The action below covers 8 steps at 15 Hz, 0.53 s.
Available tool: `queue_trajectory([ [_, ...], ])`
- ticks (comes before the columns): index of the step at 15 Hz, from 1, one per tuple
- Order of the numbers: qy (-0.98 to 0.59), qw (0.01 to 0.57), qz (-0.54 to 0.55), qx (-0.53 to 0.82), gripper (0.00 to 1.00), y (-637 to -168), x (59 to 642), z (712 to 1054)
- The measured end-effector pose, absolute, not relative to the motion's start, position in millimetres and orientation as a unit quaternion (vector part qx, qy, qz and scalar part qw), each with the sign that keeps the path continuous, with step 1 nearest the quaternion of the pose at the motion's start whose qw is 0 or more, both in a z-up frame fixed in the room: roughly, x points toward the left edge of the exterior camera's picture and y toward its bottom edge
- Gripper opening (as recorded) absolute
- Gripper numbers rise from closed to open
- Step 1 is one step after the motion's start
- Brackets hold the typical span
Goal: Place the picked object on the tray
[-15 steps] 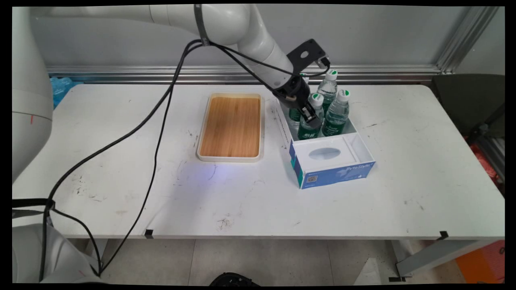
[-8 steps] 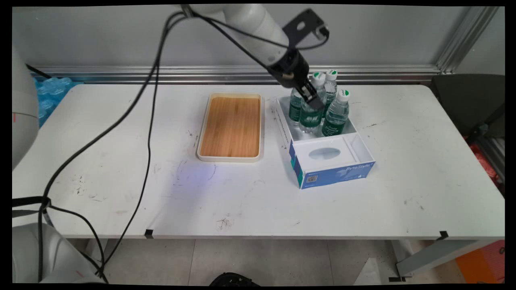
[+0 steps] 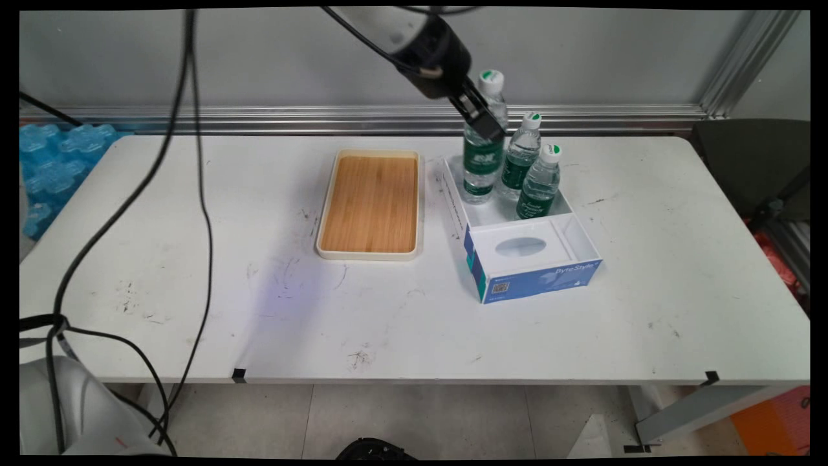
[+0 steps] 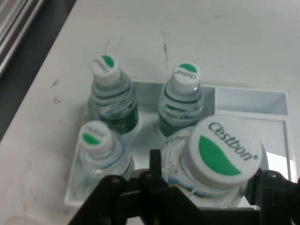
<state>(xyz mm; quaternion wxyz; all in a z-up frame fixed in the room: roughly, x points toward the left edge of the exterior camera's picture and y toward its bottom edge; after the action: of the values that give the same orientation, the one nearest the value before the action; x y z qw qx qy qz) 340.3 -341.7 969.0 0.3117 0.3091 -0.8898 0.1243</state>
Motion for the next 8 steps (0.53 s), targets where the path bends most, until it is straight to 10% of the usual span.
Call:
queue_trajectory([
  [8, -0.874, 0.299, 0.125, 0.363, 0.00, -292.1, 416.0, 994.4],
])
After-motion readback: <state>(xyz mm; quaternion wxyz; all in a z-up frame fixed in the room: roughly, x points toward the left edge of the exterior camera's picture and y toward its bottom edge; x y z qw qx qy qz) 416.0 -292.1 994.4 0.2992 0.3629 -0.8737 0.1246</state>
